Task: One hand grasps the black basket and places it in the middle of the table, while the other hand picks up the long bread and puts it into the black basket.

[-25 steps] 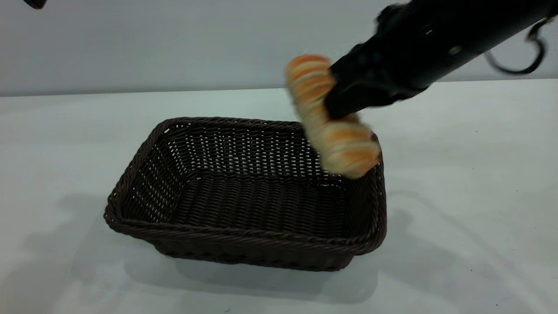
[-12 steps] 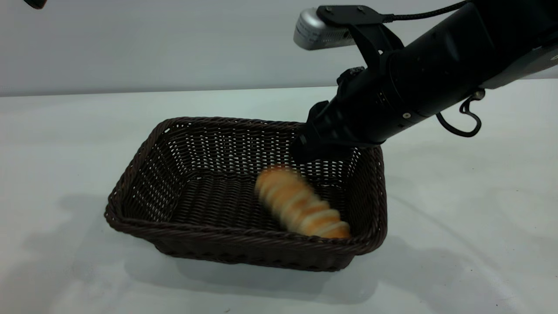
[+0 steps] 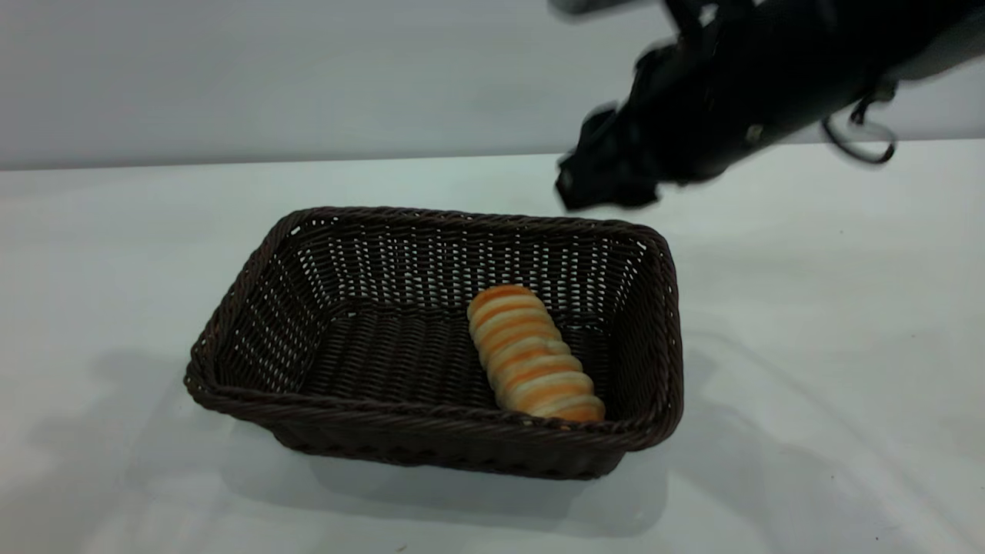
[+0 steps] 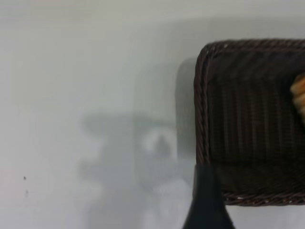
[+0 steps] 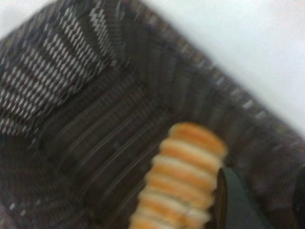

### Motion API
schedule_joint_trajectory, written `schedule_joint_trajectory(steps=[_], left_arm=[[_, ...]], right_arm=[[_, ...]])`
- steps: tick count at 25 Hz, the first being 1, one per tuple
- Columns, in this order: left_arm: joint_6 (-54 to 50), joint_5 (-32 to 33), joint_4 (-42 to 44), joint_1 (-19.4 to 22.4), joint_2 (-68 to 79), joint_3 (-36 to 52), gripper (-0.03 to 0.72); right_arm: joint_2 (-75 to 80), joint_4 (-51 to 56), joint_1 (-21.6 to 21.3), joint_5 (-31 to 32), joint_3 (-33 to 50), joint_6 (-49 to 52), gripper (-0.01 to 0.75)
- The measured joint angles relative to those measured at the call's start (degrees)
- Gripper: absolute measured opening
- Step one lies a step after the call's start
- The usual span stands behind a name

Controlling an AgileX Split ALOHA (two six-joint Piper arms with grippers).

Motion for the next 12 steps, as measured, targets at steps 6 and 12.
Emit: schedule_joint_trajectory(steps=[6,12], left_arm=[[0.4,-0.1,0.1,0.0,-6.8,0.0,0.571],[0.4,1.0,0.1,0.0,-15.1,0.0,0.571]], right_arm=[[-10.2,0.5,0.0,-10.6,0.0,-1.6,0.238],[-20.2,0.7,0.0,-14.3,0.8,-4.7,0.237]])
